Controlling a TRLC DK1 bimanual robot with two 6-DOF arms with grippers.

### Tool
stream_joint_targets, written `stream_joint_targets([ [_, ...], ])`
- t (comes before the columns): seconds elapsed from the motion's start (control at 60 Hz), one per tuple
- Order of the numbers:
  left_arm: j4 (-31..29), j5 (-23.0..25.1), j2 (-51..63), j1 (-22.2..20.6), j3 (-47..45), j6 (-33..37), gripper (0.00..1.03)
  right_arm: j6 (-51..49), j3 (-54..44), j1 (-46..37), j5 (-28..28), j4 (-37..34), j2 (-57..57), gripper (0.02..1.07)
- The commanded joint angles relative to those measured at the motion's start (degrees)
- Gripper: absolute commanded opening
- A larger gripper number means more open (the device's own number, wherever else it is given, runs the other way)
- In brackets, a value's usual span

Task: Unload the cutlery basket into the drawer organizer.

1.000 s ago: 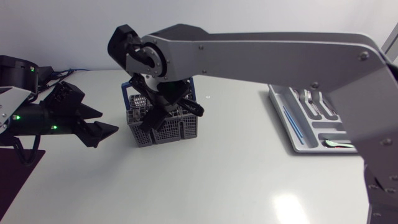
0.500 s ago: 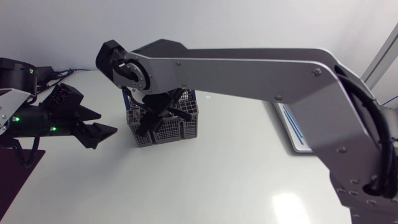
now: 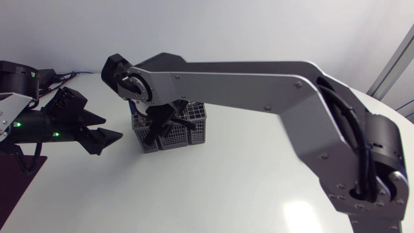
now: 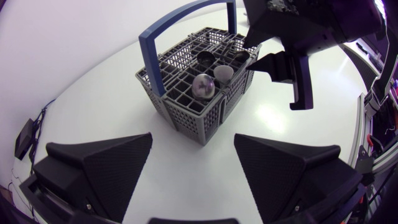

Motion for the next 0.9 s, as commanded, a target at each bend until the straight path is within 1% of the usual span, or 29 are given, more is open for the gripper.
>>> stream_joint_targets([
  [0.0,0.3,0.8,0.6,-0.5,-1.4,1.1,0.92,1.2,1.5,-0.6,1.2,0.2,1.8,0.51],
  [0.133,0.3,0.8,0.6,-0.5,-1.4,1.1,0.92,1.1,1.5,-0.9,2.1,0.9,2.3,0.5],
  [0.517,0.3,0.8,0.5,-0.6,-1.3,1.1,0.92,0.6,1.6,-1.4,2.3,2.6,3.4,0.46],
  [0.55,0.3,0.8,0.5,-0.6,-1.3,1.1,0.92,0.6,1.6,-1.4,2.4,2.7,3.4,0.44],
  [0.6,0.3,0.8,0.5,-0.6,-1.3,1.1,0.92,0.5,1.5,-1.4,2.4,2.9,3.4,0.43],
  [0.75,0.3,0.8,0.5,-0.6,-1.6,1.1,0.92,0.6,1.0,-1.5,2.4,3.3,3.4,0.36],
  [0.85,0.3,0.8,0.5,-0.6,-1.7,1.1,0.92,0.4,0.5,-1.5,2.5,4.1,3.1,0.27],
  [0.883,0.3,0.8,0.5,-0.6,-1.7,1.1,0.92,0.0,0.6,-1.5,2.6,4.5,3.1,0.2],
])
